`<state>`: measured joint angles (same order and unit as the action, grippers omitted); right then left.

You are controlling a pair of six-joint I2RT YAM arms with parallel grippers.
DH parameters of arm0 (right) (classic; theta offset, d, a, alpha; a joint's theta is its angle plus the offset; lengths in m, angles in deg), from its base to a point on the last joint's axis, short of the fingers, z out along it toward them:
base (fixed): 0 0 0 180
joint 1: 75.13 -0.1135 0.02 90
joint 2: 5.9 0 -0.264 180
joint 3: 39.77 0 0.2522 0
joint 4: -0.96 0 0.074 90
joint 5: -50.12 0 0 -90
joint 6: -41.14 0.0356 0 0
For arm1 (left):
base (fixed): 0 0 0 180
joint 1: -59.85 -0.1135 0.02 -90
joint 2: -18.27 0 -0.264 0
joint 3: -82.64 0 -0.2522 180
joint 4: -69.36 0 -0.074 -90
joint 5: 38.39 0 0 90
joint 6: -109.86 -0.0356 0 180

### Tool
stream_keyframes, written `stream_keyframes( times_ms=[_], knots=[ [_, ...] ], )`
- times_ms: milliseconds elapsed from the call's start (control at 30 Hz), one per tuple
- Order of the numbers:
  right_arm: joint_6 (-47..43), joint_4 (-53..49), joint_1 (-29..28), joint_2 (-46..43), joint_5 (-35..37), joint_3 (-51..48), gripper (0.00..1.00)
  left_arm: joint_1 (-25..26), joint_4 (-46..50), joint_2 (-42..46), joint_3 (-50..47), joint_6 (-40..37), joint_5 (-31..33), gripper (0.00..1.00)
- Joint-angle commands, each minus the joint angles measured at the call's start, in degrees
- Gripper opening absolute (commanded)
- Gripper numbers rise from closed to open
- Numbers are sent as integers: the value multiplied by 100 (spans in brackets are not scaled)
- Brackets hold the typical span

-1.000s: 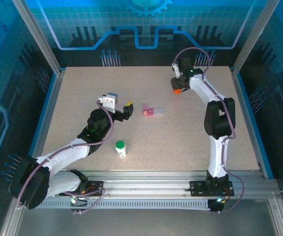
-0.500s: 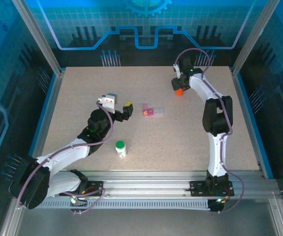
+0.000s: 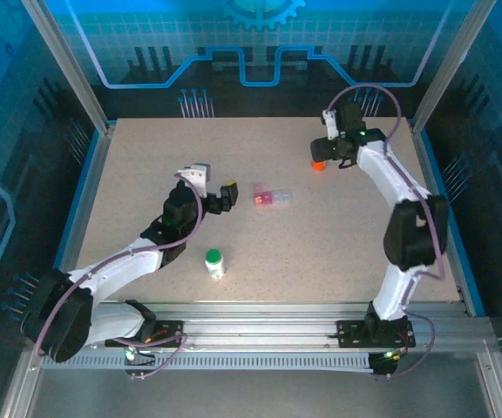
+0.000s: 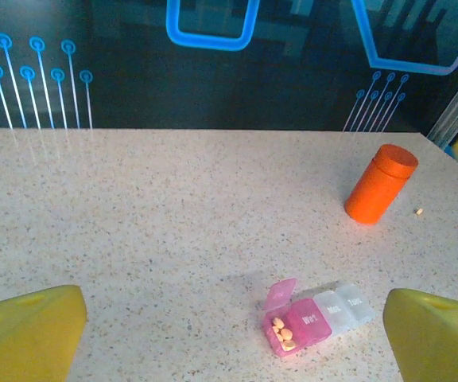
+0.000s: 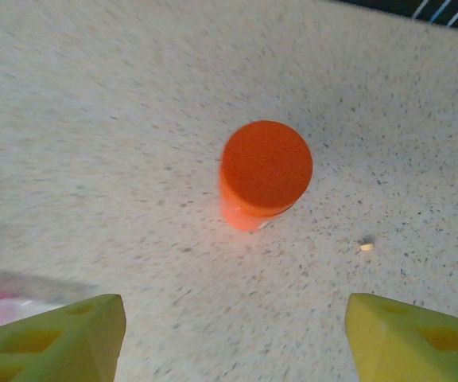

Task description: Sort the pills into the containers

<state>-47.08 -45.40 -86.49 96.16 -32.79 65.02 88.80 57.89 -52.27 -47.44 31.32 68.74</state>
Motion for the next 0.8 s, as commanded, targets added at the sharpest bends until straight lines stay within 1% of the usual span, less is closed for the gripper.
stream_keyframes(
  times_ms=[0, 67, 167, 233, 300, 400, 500, 567, 600, 767],
  knots=[
    [315, 353, -369, -653, -414, -653, 71, -95, 614, -262, 389, 659, -63, 96],
    [470, 509, -619, -871, -524, -1037, 71, -153, 844, -477, 581, 902, -80, 97],
    [744, 703, -898, -919, -848, -1417, 70, -297, 1497, -899, 1071, 1452, -156, 97],
    [902, 923, -1005, -829, -965, -1629, 69, -430, 1841, -1204, 1389, 1849, -369, 97],
    [1015, 1034, -1088, -610, -1083, -1702, 69, -573, 2186, -1584, 1748, 2181, -737, 97],
    [1065, 1126, -1223, -240, -1094, -1676, 68, -670, 2483, -2158, 2201, 2514, -1202, 94],
    [1096, 1201, -1271, 82, -1006, -1639, 68, -716, 2521, -2670, 2554, 2606, -1596, 85],
    [1077, 1238, -1265, 253, -924, -1624, 68, -716, 2527, -2966, 2763, 2563, -1729, 82],
    [1055, 1240, -1266, 337, -895, -1608, 68, -717, 2557, -3155, 2883, 2534, -1770, 79],
    [923, 1245, -1255, 678, -771, -1528, 67, -720, 2725, -3702, 3327, 2504, -1864, 72]
  ],
)
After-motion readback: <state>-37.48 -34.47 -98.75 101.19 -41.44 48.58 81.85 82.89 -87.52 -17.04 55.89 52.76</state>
